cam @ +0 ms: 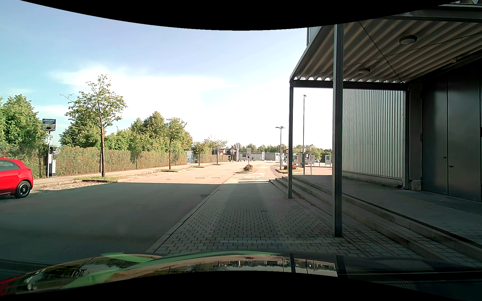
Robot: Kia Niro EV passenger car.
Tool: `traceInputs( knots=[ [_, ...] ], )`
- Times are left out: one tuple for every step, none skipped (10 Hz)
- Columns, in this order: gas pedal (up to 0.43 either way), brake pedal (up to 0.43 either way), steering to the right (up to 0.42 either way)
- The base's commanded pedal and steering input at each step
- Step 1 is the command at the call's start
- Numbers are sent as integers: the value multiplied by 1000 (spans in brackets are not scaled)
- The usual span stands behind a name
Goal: Follow the waypoints while adhering to traffic rules and regulations
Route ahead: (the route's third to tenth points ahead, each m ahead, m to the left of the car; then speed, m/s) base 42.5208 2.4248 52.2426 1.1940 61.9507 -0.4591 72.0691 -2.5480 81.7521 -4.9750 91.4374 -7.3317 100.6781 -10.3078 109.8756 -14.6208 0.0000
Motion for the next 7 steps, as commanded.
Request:
traceInputs(
  knots=[
    [0,311,-68],
    [0,311,-67],
    [0,311,-67],
    [0,311,-68],
    [0,311,-68],
    [0,311,-68],
    [0,311,-68]
  ],
)
